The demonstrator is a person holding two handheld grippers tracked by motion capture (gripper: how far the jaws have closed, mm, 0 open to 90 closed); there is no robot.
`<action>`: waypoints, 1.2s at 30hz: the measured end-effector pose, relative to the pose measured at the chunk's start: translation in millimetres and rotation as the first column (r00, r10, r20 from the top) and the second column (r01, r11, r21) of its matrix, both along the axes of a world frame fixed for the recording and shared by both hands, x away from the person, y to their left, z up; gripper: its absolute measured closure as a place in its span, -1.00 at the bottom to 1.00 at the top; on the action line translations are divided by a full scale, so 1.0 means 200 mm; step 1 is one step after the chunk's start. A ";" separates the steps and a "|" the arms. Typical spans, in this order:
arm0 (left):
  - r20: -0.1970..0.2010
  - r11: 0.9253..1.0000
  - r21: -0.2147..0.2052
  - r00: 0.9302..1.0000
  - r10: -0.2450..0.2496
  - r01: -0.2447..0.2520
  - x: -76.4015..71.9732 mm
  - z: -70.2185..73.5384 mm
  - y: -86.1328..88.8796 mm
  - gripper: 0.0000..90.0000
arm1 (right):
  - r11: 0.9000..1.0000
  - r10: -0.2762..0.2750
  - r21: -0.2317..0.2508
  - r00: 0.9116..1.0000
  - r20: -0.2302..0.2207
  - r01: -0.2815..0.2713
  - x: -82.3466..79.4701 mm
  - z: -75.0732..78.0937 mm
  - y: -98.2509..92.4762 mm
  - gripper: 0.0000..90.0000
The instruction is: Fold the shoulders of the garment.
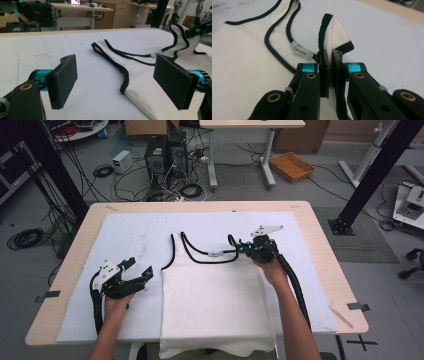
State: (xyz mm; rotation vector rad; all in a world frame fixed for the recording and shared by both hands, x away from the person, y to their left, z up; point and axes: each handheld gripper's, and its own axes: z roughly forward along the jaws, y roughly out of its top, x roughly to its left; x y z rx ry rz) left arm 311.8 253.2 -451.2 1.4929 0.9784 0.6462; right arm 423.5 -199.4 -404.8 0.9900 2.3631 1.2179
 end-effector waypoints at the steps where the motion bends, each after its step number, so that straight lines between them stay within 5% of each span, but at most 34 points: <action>1: 0.001 1.000 0.005 1.000 -0.002 0.002 0.00 0.00 0.00 -0.57 | 1.000 -0.006 0.001 1.000 -0.003 0.006 -0.04 -0.01 0.01 0.90; 3: 0.001 1.000 0.009 1.000 -0.003 0.003 0.00 0.00 0.00 -0.57 | 0.999 0.004 0.034 1.000 -0.006 -0.004 -0.07 -0.03 0.01 0.90; 8: -0.003 1.000 0.007 1.000 -0.011 0.011 -0.01 0.00 -0.01 -0.57 | 0.999 0.036 0.024 0.999 -0.003 -0.036 -0.14 -0.05 0.01 0.80; 9: -0.007 1.000 0.009 1.000 -0.013 0.013 -0.01 0.00 -0.01 -0.57 | 0.999 0.046 0.010 0.999 0.011 -0.046 -0.18 -0.04 0.00 0.35; 10: -0.007 1.000 0.009 1.000 -0.013 0.013 -0.01 0.00 -0.01 -0.57 | 0.999 0.046 0.010 0.999 0.011 -0.046 -0.18 -0.04 0.00 0.35; 11: -0.008 1.000 -0.002 1.000 -0.007 0.007 0.00 0.00 0.00 -0.57 | 0.999 0.038 0.015 0.998 0.059 -0.039 -0.21 -0.01 -0.01 0.12; 15: -0.008 1.000 0.002 1.000 -0.005 0.005 0.00 0.00 -0.01 -0.57 | 0.997 0.028 0.068 0.993 0.115 -0.036 -0.22 0.04 -0.03 -0.01; 18: -0.010 1.000 -0.001 1.000 -0.005 0.005 0.00 0.00 0.00 -0.57 | 0.997 0.073 0.020 0.994 0.078 -0.075 -0.19 0.03 0.02 -0.06; 22: -0.011 1.000 -0.001 1.000 -0.005 0.005 0.00 0.00 0.00 -0.57 | 0.976 0.218 -0.014 0.976 0.006 -0.218 -0.21 -0.03 0.13 0.07; 23: -0.011 1.000 -0.002 1.000 -0.007 0.007 0.00 0.00 0.00 -0.57 | 0.976 0.218 -0.014 0.976 0.006 -0.218 -0.21 -0.03 0.13 0.07; 24: -0.009 1.000 -0.002 1.000 -0.007 0.007 0.00 0.00 -0.01 -0.57 | 0.962 0.272 -0.014 0.962 -0.029 -0.272 -0.22 -0.04 0.15 0.11; 25: -0.009 1.000 0.003 1.000 -0.008 0.008 0.00 0.00 -0.01 -0.57 | 0.939 0.338 -0.033 0.938 -0.077 -0.341 -0.25 -0.06 0.19 0.17; 27: -0.010 1.000 -0.001 1.000 -0.009 0.009 0.00 0.00 0.00 -0.57 | 0.920 0.374 -0.084 0.922 -0.098 -0.382 -0.29 -0.08 0.21 0.23; 30: -0.009 1.000 0.005 1.000 -0.010 0.010 -0.01 0.00 0.00 -0.57 | 0.915 0.382 -0.104 0.919 -0.095 -0.391 -0.31 -0.10 0.21 0.38; 31: -0.010 1.000 0.008 1.000 -0.011 0.011 -0.01 0.00 -0.01 -0.57 | 0.910 0.378 -0.146 0.921 -0.088 -0.388 -0.32 -0.12 0.20 0.49; 34: -0.013 1.000 0.000 1.000 -0.008 0.008 0.00 0.00 0.00 -0.57 | 0.880 0.395 -0.263 0.917 -0.057 -0.395 -0.34 -0.15 0.19 0.87; 36: -0.013 1.000 -0.001 1.000 -0.008 0.008 0.00 0.00 0.00 -0.57 | 0.891 0.380 -0.257 0.925 -0.031 -0.374 -0.34 -0.14 0.16 0.91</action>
